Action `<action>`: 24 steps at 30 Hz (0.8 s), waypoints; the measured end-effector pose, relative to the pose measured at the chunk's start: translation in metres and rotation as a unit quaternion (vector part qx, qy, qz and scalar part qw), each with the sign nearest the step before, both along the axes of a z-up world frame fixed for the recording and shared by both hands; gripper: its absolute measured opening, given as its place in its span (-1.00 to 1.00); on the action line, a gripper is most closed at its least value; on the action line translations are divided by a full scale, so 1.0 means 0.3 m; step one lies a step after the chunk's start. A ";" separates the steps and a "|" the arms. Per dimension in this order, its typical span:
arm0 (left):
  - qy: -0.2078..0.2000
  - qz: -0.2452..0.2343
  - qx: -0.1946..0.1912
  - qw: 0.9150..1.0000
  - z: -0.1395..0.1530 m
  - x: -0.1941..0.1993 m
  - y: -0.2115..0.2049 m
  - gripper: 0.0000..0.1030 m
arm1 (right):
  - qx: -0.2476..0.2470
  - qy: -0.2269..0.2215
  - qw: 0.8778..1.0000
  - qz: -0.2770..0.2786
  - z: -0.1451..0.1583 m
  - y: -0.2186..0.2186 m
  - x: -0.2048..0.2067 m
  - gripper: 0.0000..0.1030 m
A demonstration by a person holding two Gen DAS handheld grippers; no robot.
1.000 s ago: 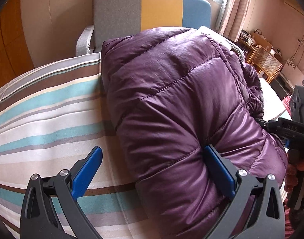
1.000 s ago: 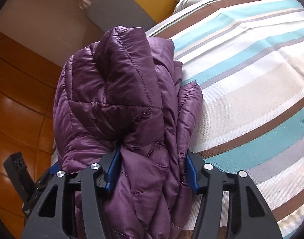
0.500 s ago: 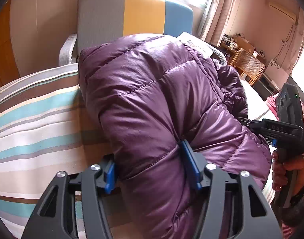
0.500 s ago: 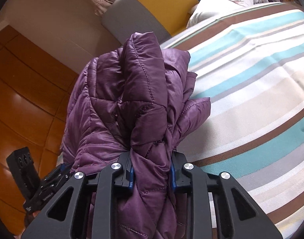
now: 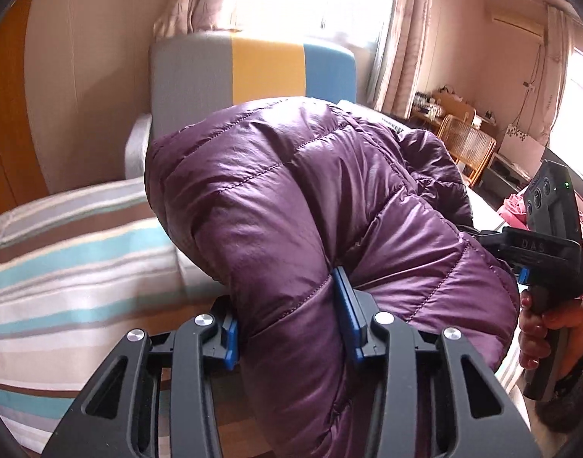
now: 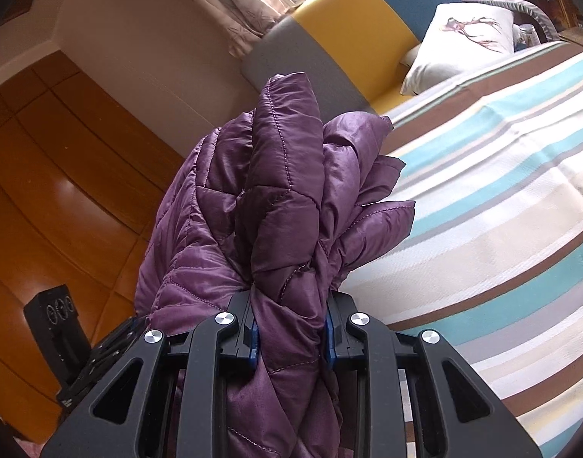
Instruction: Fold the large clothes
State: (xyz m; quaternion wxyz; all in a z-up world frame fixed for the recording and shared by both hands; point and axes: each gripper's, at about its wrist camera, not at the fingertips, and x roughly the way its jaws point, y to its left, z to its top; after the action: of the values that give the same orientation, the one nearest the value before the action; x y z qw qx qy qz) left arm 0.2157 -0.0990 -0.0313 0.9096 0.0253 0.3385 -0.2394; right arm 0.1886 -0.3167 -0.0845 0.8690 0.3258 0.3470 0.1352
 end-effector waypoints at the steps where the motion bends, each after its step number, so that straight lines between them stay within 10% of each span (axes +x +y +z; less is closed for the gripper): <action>1: -0.008 0.002 -0.001 1.000 0.015 -0.011 0.012 -0.20 | 0.000 -0.007 1.000 0.002 0.011 0.014 -0.008 -0.53; 14: -0.062 0.055 -0.020 0.996 0.157 -0.145 0.294 -0.20 | -0.017 -0.073 0.996 0.041 0.207 0.288 0.024 -0.53; 24: -0.083 0.093 -0.015 0.992 0.115 -0.170 0.500 -0.19 | -0.013 -0.085 0.995 0.059 0.175 0.449 0.135 -0.53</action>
State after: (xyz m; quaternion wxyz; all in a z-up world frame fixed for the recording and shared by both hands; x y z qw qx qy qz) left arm 0.1647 0.0510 0.0030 0.9531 -0.0005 0.2590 -0.1565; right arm 0.2290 -0.1820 -0.0319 0.8899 0.2812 0.2922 0.2090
